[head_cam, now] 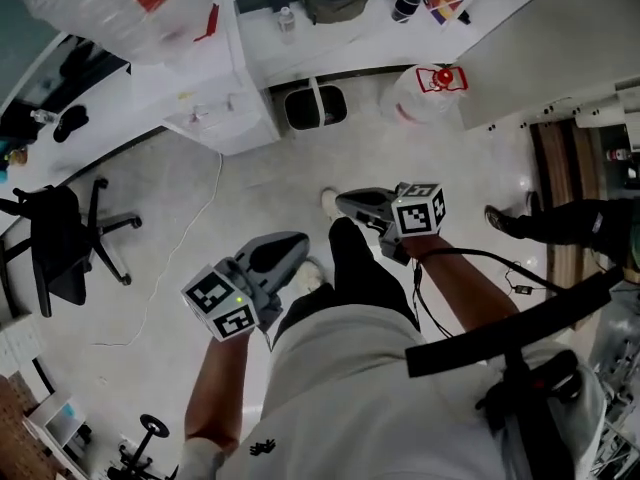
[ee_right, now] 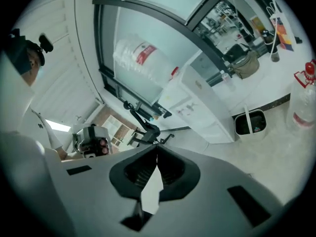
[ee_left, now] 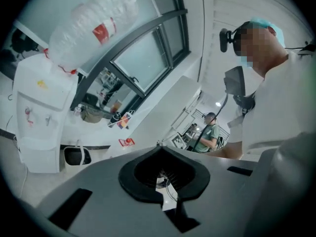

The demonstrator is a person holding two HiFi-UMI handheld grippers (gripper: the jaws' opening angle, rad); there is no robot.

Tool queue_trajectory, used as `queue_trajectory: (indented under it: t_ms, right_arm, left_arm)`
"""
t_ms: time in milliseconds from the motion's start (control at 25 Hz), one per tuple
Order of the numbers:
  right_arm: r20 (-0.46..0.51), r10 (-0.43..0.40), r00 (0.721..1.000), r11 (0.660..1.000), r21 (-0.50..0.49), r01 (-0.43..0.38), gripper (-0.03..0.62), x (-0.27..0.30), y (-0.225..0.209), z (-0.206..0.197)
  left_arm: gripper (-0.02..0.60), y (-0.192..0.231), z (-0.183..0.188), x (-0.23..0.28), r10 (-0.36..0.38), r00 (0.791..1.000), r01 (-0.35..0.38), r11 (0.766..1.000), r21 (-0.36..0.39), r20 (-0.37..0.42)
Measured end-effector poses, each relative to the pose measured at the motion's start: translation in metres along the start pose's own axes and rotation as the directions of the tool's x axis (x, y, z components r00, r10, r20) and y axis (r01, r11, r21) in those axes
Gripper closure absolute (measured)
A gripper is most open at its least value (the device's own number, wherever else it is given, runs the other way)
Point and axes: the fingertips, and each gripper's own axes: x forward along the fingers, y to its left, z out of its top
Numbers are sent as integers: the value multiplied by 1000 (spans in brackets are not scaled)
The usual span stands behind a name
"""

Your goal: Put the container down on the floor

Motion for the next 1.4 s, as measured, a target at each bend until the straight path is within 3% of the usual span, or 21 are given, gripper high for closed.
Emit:
queue_trajectory:
  t_ms: [280, 520, 1040, 1400]
  right_arm:
    - [23, 61, 998, 991, -117, -58, 577, -2, 105, -19]
    - [35, 72, 997, 978, -197, -64, 577, -12, 158, -37]
    - [29, 85, 996, 964, -254, -75, 577, -9, 216, -69]
    - [43, 80, 996, 957, -283, -65, 577, -19, 225, -69]
  left_arm:
    - [571, -57, -26, -34, -51, 999, 52, 996, 66, -13]
    - [571, -85, -37, -46, -65, 998, 66, 992, 104, -12]
    - [571, -114, -60, -84, -53, 999, 53, 993, 104, -11]
    - [572, -126, -62, -76, -79, 997, 81, 990, 114, -19]
